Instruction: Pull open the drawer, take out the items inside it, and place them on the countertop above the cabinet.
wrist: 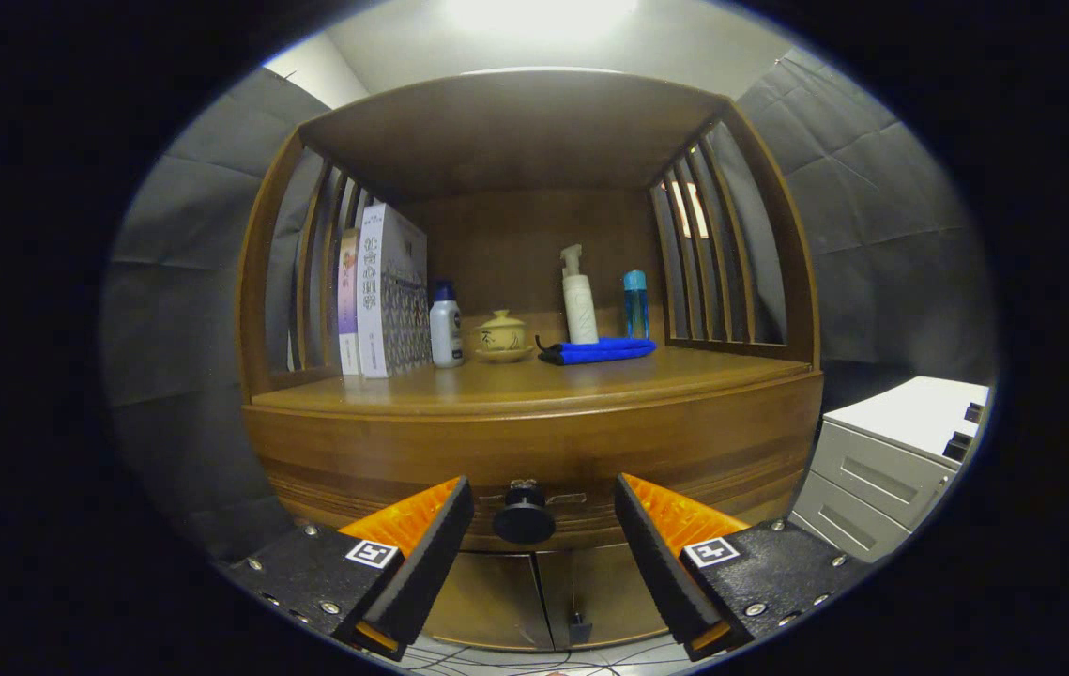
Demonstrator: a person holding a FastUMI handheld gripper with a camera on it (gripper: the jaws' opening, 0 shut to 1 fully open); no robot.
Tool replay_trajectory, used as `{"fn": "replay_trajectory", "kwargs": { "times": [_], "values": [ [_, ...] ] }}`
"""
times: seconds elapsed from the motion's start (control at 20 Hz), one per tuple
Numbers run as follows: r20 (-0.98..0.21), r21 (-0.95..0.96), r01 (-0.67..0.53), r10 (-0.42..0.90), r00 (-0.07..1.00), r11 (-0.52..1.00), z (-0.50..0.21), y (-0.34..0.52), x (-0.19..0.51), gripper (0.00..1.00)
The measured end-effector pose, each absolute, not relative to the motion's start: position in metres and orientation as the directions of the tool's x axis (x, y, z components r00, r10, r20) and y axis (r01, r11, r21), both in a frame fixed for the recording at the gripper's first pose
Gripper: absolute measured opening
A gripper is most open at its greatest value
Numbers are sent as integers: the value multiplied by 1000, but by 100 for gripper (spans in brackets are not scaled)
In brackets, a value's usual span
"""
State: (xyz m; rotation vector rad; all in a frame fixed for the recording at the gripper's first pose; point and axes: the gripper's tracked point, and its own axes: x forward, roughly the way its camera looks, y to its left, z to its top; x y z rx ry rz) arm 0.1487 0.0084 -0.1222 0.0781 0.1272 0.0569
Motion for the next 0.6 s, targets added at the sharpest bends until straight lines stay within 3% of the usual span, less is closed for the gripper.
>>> {"fn": "replay_trajectory", "kwargs": {
  "times": [0.3, 0.6],
  "values": [
    [-164, 50, -65, 73, 984, 997, -144, 13, 168, 93],
    [-177, 21, -94, 97, 979, 995, -155, 26, 176, 71]
  ]
}}
